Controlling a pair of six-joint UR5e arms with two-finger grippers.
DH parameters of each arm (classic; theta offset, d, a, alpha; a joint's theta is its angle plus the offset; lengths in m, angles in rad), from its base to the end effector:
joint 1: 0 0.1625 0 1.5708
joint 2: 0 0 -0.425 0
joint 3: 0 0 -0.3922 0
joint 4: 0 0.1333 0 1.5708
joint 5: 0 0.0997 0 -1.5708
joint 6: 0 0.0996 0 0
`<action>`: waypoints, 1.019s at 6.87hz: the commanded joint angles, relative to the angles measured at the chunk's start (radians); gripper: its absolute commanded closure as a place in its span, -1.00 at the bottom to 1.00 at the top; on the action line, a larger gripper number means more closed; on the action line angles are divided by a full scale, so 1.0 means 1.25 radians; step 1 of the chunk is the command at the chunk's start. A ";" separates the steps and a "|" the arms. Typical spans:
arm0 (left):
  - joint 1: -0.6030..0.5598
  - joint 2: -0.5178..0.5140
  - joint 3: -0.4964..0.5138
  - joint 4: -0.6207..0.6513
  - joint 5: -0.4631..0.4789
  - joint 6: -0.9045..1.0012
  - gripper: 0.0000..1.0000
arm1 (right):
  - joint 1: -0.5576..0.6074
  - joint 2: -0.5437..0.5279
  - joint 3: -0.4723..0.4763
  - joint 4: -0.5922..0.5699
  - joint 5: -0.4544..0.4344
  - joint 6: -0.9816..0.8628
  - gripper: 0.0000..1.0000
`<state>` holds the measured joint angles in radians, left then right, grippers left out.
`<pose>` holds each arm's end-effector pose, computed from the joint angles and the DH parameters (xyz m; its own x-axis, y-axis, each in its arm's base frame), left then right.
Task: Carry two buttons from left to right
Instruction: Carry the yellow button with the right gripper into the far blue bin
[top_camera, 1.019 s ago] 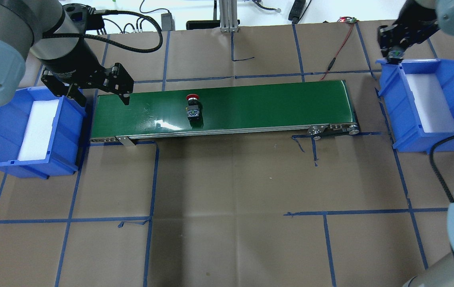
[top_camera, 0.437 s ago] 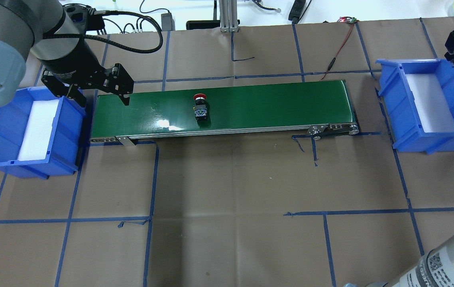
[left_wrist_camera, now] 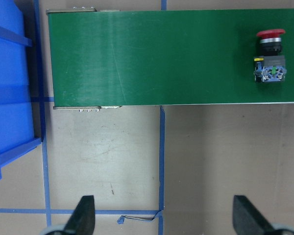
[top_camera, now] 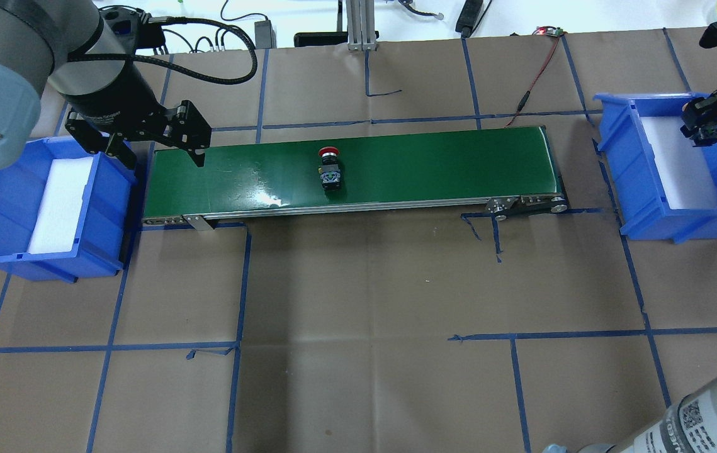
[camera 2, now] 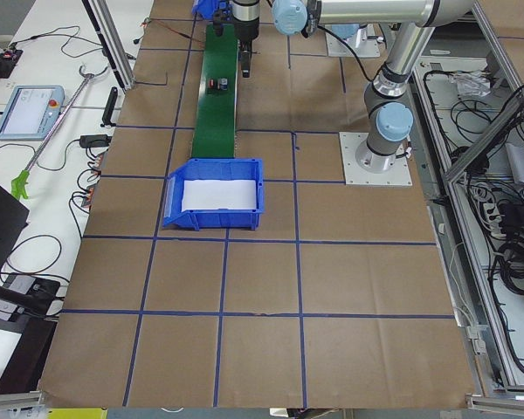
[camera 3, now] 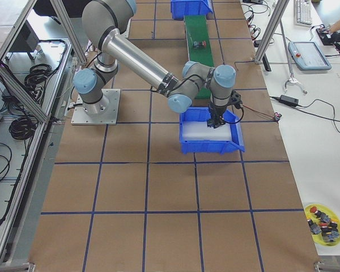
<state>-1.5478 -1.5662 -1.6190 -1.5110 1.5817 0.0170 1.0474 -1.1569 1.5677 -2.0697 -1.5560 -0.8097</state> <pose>-0.1209 -0.4941 0.4724 -0.9999 -0.0062 -0.0112 -0.0060 0.9999 -0.0160 -0.2024 -0.6204 0.3046 -0.9583 -0.2808 0.0535 -0.2841 0.9561 -0.0714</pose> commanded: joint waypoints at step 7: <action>0.000 0.000 -0.001 0.000 0.000 0.001 -1.00 | -0.054 -0.026 0.217 -0.169 0.016 -0.076 0.92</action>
<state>-1.5478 -1.5662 -1.6192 -1.5110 1.5822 0.0179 0.9811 -1.1914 1.8241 -2.2757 -1.5351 -0.9004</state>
